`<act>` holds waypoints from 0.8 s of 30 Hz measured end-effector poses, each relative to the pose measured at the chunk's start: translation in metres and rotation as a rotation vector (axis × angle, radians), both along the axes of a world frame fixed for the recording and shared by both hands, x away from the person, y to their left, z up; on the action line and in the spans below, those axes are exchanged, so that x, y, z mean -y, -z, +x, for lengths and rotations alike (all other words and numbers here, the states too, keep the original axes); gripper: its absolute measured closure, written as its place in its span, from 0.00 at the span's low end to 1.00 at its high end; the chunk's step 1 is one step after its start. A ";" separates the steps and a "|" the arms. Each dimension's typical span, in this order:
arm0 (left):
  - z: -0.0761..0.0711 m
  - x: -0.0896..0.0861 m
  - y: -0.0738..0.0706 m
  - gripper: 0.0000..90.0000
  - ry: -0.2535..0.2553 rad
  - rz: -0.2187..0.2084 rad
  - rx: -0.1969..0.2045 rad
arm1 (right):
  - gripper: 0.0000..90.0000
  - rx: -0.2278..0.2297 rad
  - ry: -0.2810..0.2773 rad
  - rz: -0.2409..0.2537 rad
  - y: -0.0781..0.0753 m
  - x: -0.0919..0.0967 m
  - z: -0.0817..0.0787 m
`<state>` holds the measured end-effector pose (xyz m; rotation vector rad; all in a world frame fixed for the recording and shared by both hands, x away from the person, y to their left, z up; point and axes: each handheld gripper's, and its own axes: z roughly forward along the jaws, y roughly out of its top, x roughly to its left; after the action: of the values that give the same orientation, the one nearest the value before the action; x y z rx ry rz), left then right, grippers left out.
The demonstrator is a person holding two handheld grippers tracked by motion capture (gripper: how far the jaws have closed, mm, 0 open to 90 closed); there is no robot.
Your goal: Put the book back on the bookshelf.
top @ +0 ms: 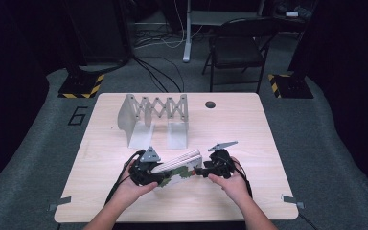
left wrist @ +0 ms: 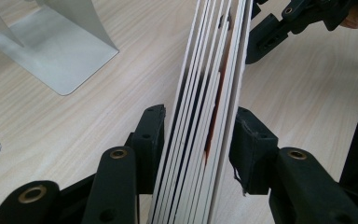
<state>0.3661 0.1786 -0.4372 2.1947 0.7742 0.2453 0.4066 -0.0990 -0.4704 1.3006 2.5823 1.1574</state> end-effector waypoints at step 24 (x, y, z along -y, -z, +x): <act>0.006 0.004 0.004 0.68 0.026 0.015 -0.015 | 0.50 0.004 0.003 -0.004 0.002 0.000 0.003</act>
<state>0.3718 0.1744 -0.4409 2.2215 0.7538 0.2222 0.4098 -0.0985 -0.4729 1.2997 2.5771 1.1522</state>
